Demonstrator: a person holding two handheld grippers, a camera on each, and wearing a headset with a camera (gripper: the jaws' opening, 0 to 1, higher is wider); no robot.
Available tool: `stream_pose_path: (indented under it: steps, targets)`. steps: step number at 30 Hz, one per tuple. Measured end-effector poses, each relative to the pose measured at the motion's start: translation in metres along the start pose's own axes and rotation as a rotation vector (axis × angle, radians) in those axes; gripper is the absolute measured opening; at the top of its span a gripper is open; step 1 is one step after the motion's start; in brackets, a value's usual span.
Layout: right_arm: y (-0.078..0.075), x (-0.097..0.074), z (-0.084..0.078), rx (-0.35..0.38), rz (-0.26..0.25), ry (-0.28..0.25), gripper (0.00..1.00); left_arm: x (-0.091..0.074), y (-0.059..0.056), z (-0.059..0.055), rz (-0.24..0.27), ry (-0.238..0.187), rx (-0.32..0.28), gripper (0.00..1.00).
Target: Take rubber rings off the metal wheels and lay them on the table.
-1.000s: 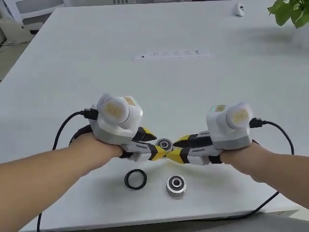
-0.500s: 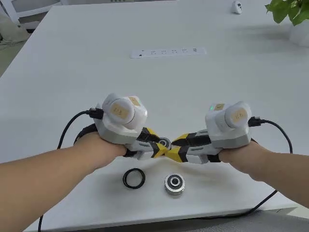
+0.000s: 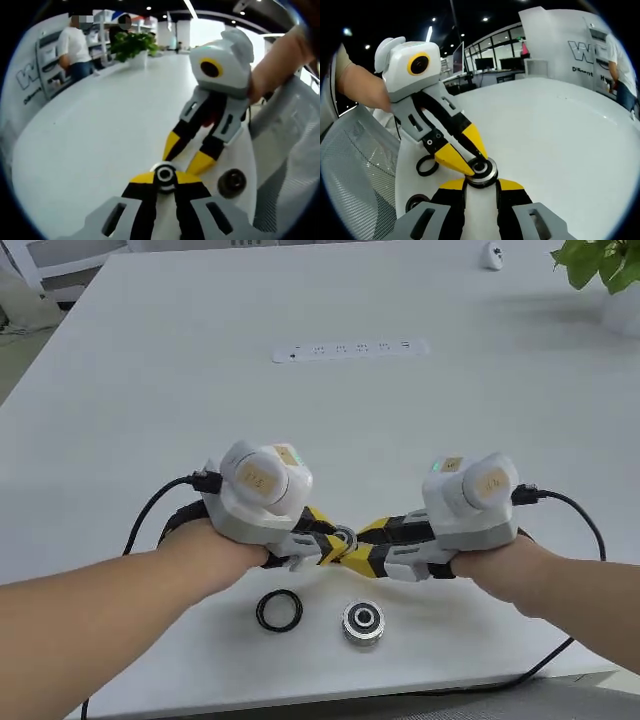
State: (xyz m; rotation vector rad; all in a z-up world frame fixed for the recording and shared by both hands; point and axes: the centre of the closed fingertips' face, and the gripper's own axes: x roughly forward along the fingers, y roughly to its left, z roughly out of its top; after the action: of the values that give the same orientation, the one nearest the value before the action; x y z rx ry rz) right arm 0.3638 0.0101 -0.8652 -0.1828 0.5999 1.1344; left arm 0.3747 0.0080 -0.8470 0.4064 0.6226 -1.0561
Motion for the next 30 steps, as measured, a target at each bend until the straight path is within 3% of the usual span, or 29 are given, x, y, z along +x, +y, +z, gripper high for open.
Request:
stream_pose_path:
  steps: [6, 21, 30]
  targets:
    - [-0.0014, -0.0009, -0.0019, -0.020, -0.004, 0.013, 0.19, -0.0015, -0.0009, 0.0007, 0.008, -0.008, 0.001, 0.14]
    - [-0.0020, -0.0024, -0.0040, 0.009, -0.016, 0.014, 0.13, -0.0007, -0.0009, -0.0019, 0.017, -0.009, 0.000, 0.14]
    - [-0.0011, -0.0072, -0.0073, 0.022, -0.016, 0.031, 0.02, -0.0003, -0.0009, -0.0026, 0.020, -0.008, -0.001, 0.14]
